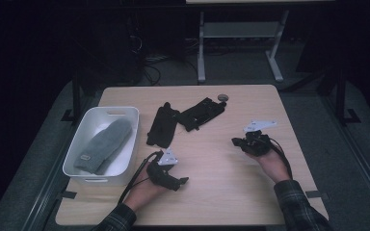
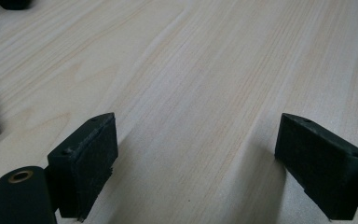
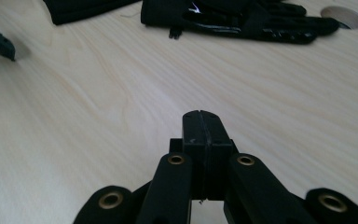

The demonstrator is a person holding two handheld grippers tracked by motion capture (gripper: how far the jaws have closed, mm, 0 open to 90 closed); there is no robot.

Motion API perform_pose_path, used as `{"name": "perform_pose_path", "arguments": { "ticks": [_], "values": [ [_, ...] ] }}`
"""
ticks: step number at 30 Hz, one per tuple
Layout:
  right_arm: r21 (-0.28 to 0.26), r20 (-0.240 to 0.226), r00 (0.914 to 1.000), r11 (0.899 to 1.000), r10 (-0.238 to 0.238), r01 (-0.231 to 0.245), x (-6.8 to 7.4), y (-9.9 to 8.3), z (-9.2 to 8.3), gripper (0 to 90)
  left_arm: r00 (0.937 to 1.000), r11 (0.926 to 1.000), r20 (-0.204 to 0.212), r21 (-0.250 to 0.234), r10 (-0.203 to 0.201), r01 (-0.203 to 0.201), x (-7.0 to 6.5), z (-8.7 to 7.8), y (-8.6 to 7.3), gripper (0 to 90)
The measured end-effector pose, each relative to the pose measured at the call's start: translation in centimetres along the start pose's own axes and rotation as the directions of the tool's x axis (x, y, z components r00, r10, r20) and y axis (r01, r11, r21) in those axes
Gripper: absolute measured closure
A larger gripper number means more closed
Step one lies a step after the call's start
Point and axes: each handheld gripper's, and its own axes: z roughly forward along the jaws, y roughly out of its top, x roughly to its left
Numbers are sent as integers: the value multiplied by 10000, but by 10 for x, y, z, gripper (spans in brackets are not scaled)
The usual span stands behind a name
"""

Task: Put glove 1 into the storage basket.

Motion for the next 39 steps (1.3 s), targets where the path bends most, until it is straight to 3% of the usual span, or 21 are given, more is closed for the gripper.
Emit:
{"name": "perform_pose_path", "arguments": {
  "ticks": [12, 14, 21, 23, 34, 39],
  "values": [
    [-340, -327, 9994, 9994, 70, -81, -3, 34, 41, 900, 9997, 9995, 36, 217, 225, -226, 2, -1, 1, 122],
    [-283, -354, 9993, 9995, -128, 118, -4, 41, 51, 900, 9999, 9998, 43, 108, 144, -144, 1, -1, 0, 122],
    [-441, -513, 9984, 9987, 220, -243, 0, 60, 87, 900, 10000, 9999, 70, 110, 62, -63, 1, -1, 0, 122],
    [-442, -410, 9991, 9990, 96, -114, -1, 64, 96, 900, 9999, 9999, 60, 113, 103, -103, 1, -1, 0, 122],
    [-363, -98, 9990, 9984, 437, -440, -18, 84, 131, 900, 9998, 9998, 95, 110, 146, -147, 1, -1, 0, 122],
    [161, -212, 9990, 9991, 399, -396, -16, 88, 145, 900, 9998, 9998, 79, 110, 173, -174, 1, -1, 0, 122]
  ]
}}
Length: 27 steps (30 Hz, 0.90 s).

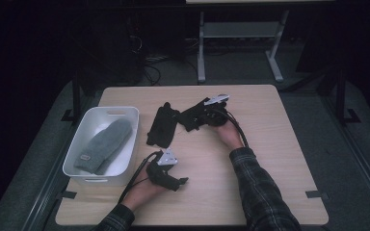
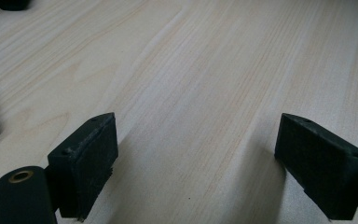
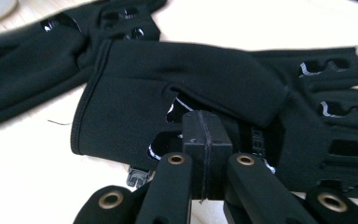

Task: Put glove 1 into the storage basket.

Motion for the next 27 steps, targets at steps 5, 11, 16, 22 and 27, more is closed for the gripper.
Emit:
{"name": "perform_pose_path", "arguments": {
  "ticks": [5, 11, 16, 22, 27],
  "values": [
    [263, -64, 9999, 9996, 143, -141, 0, -5, 5, 900, 10000, 10000, -1, -1, -1, 1, 0, 0, 0, 122],
    [385, -293, 9996, 9993, 0, 12, 3, -17, -8, 900, 10000, 10000, 0, -5, -39, 39, 0, 0, 0, 122],
    [489, -439, 9988, 9985, -227, 248, 9, -30, -23, 900, 10000, 10000, -14, -6, 28, -28, 0, 0, 0, 122],
    [573, -562, 9977, 9976, -365, 397, 14, -48, -44, 900, 10000, 10000, -15, 45, 51, -51, 0, 0, 0, 122],
    [606, -679, 9967, 9969, -453, 495, 17, -58, -55, 900, 10000, 10000, -1, -4, -4, 4, 0, 0, 0, 122]
  ]
}}
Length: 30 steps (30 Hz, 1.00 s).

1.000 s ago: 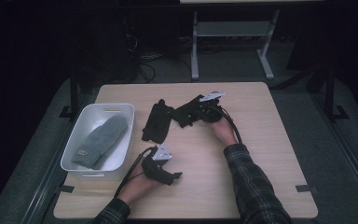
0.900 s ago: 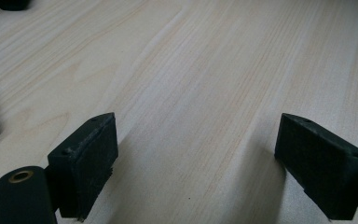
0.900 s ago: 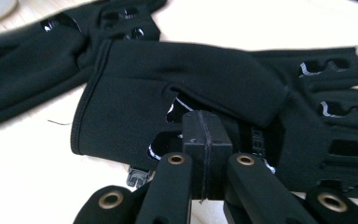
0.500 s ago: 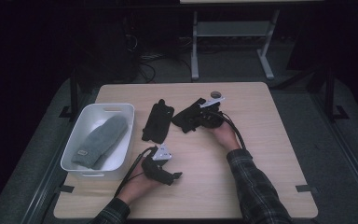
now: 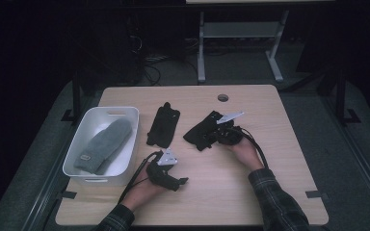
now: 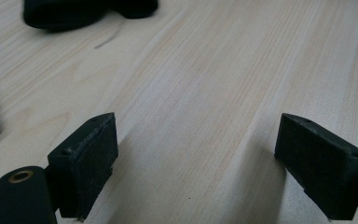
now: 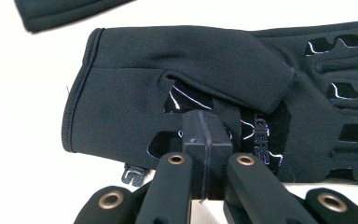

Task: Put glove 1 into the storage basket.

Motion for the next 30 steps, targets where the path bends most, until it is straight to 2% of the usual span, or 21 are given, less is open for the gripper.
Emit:
{"name": "perform_pose_path", "arguments": {
  "ticks": [14, 23, 27, 30],
  "values": [
    [620, -351, 9969, 9954, -708, 729, 20, -34, -40, 900, 10000, 10000, 11, 43, 0, -1, 0, 0, 0, 122],
    [866, -546, 9958, 9932, -733, 779, 33, -58, -65, 898, 10000, 10000, -13, -43, -26, 26, 0, 1, 0, 122],
    [767, -500, 9945, 9924, -921, 958, 39, -61, -75, 887, 10000, 10000, -12, -50, -32, 32, 0, 1, 0, 122],
    [323, -893, 9914, 9945, -961, 993, 49, -59, -81, 888, 10000, 10000, -26, -62, -20, 20, 1, 1, 0, 122]
  ]
}}
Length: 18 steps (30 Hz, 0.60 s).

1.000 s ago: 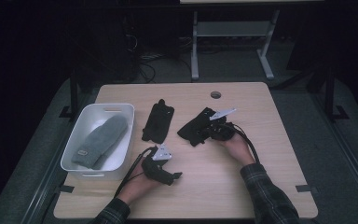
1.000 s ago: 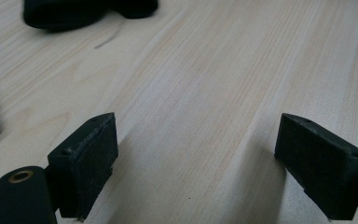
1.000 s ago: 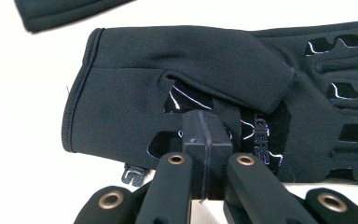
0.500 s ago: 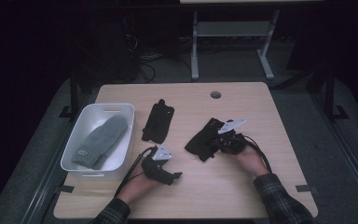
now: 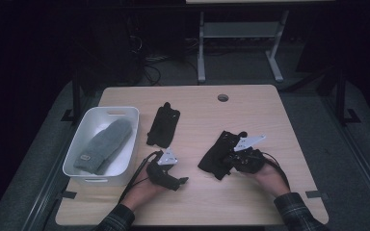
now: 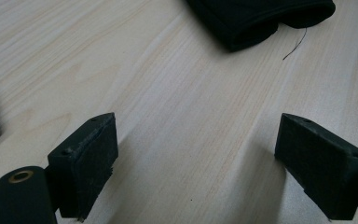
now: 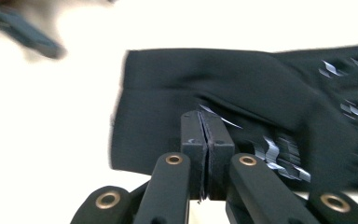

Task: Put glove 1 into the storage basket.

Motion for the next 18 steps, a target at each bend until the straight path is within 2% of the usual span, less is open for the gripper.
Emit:
{"name": "perform_pose_path", "arguments": {
  "ticks": [4, 6, 9, 14, 15, 18],
  "values": [
    [-71, -343, 9991, 9997, -253, 251, 21, 2, 3, 888, 10000, 10000, -23, -40, -80, 80, 0, 1, 0, 122],
    [117, -374, 9981, 9987, -495, 500, 29, 2, 9, 888, 10000, 10000, -34, -23, -58, 58, 0, 1, 0, 122],
    [755, -344, 9961, 9936, -817, 841, 36, 2, 20, 891, 10000, 10000, -34, -28, -61, 61, 0, 1, 0, 122],
    [757, -534, 9970, 9953, -569, 608, 34, -3, 15, 891, 10000, 10000, -35, -28, -65, 65, 0, 1, 0, 122],
    [674, -563, 9976, 9968, -397, 435, 33, -10, 10, 891, 10000, 10000, -43, 4, -25, 25, 0, 1, 0, 122],
    [715, -522, 9983, 9970, -251, 288, 33, -17, 3, 890, 10000, 10000, -44, 0, -30, 30, 0, 1, 0, 122]
  ]
}}
